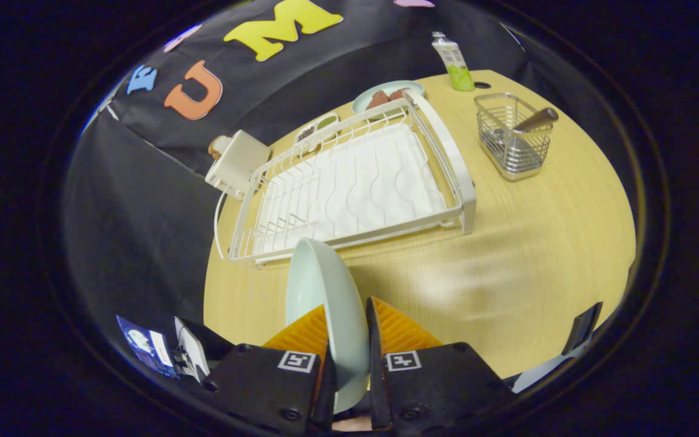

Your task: Take the plate from the dish rack, then take the spoon from the basket and place it into the plate.

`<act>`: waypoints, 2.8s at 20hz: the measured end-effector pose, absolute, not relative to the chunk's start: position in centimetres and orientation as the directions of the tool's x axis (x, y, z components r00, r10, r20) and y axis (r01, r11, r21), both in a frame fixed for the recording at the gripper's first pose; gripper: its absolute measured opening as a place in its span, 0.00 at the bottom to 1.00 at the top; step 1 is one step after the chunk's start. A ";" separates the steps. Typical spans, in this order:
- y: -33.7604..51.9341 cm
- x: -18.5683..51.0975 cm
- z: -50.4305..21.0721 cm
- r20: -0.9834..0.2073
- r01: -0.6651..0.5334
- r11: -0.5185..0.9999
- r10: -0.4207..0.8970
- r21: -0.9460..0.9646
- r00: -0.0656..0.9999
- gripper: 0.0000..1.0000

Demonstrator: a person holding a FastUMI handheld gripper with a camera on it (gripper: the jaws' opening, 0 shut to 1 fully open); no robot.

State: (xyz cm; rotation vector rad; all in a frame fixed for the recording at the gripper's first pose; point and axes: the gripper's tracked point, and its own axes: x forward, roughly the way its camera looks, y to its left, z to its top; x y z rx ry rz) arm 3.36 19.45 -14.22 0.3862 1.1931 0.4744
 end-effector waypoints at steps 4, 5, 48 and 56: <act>19.8 3.3 -17.0 -0.766 -0.123 0.803 0.593 0.582 0.249 0.28; 19.7 3.4 -17.3 -0.762 -0.123 0.801 0.597 0.586 0.252 0.29; 2.0 21.6 -11.0 -0.146 -0.095 0.995 0.097 0.022 0.984 0.92; 1.9 22.6 -11.1 -0.180 -0.109 0.993 0.117 0.054 0.977 0.43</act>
